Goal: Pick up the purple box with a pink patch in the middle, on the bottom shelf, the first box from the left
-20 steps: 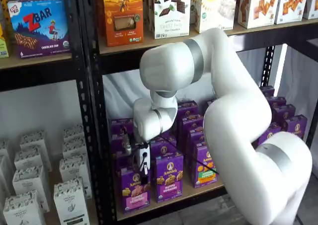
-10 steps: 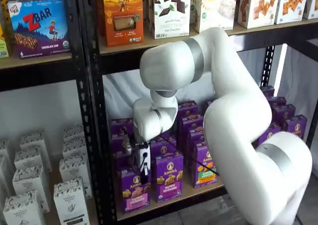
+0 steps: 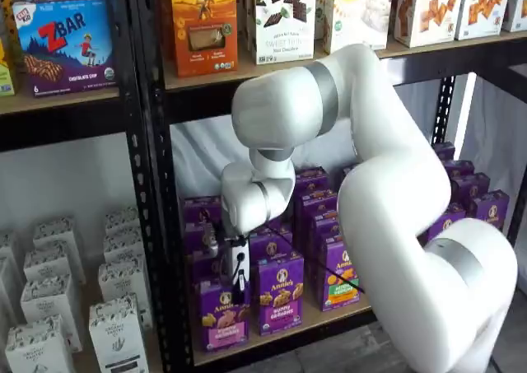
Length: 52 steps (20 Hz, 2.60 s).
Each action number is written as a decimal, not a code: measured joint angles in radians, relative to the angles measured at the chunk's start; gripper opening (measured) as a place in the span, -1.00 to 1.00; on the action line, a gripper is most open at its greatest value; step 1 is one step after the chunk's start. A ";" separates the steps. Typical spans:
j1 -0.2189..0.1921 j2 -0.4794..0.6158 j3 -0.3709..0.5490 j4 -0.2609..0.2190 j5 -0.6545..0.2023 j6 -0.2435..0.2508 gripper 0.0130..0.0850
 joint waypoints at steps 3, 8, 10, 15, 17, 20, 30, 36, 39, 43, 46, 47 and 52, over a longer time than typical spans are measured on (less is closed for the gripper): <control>-0.001 -0.001 0.001 -0.003 -0.001 0.002 -0.44; -0.002 -0.003 0.002 -0.011 -0.003 0.008 -0.44; -0.002 -0.003 0.002 -0.009 -0.002 0.006 -0.44; -0.001 -0.003 0.000 -0.012 0.000 0.010 -0.44; -0.001 -0.002 -0.001 -0.014 0.001 0.012 -0.56; -0.001 0.001 -0.005 -0.022 0.002 0.019 -0.56; 0.001 -0.043 0.059 -0.085 -0.018 0.078 -0.56; 0.009 -0.116 0.157 -0.104 -0.038 0.103 -0.56; 0.013 -0.167 0.217 -0.115 -0.044 0.117 -0.56; 0.014 -0.221 0.279 -0.127 -0.056 0.130 -0.56; 0.014 -0.273 0.331 -0.137 -0.053 0.139 -0.56; 0.014 -0.298 0.354 -0.140 -0.051 0.141 -0.56; 0.011 -0.389 0.437 -0.152 -0.039 0.149 -0.56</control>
